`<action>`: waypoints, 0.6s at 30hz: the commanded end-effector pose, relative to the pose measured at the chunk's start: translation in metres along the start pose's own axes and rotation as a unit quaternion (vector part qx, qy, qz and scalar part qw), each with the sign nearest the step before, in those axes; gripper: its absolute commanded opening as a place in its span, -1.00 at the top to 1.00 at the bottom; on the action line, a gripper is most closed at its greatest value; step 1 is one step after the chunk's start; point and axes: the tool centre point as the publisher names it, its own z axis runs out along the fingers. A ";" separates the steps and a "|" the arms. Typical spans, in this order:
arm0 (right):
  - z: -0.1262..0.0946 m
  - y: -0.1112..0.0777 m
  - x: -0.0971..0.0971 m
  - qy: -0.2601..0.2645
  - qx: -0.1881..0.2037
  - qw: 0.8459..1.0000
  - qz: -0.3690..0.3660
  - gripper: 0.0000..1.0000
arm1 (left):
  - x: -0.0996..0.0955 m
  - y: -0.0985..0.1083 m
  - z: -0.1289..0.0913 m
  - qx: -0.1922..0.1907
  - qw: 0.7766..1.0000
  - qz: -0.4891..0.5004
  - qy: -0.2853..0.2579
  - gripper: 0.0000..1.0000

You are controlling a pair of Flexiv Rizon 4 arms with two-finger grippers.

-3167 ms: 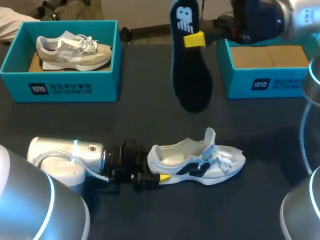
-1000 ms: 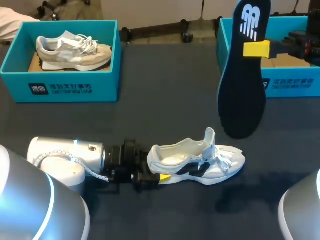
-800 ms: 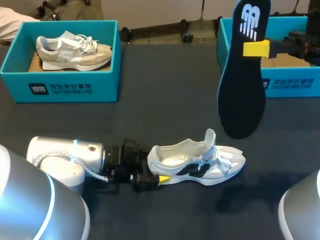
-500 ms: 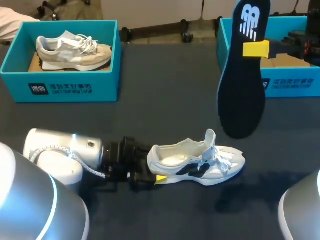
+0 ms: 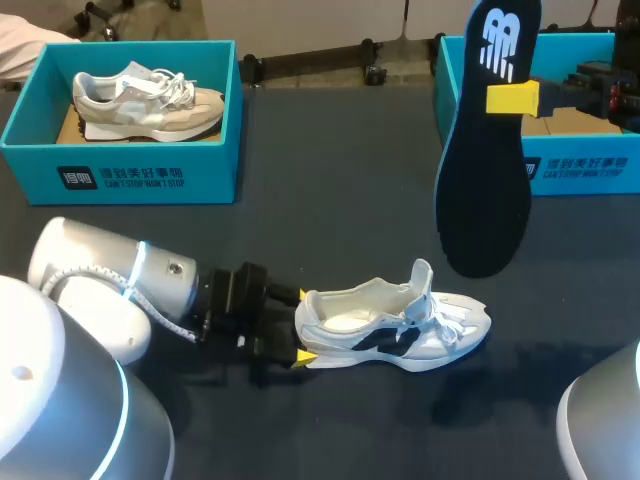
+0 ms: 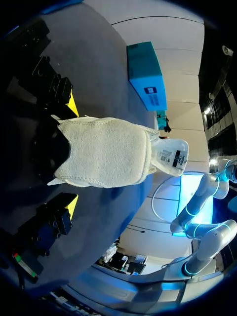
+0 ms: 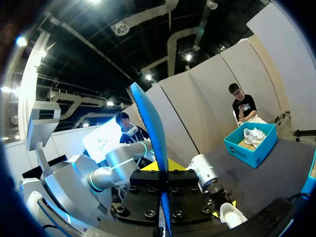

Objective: Take the shoe out of the shoebox, open the shoe tongue, remove and reinsert the insole, then place the shoe into the shoebox

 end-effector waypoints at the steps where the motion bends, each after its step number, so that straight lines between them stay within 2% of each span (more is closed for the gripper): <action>1: 0.002 0.002 -0.003 0.001 0.002 1.000 0.001 1.00 | -0.001 -0.008 -0.010 -0.066 0.998 0.004 0.017 -1.00; 8: 0.002 0.002 -0.003 0.001 0.002 1.000 0.001 1.00 | 0.000 -0.013 -0.020 -0.116 0.993 0.007 0.036 -1.00; 14: 0.002 0.002 -0.003 0.001 0.002 1.000 0.001 1.00 | 0.002 -0.012 -0.033 -0.199 0.979 0.002 0.050 -1.00; 16: 0.002 0.002 -0.003 0.001 0.002 1.000 0.001 1.00 | 0.004 -0.013 -0.037 -0.242 0.969 -0.006 0.049 -1.00; 18: 0.002 0.002 -0.003 0.001 0.002 1.000 0.001 1.00 | 0.007 -0.015 -0.040 -0.269 0.961 -0.013 0.069 -1.00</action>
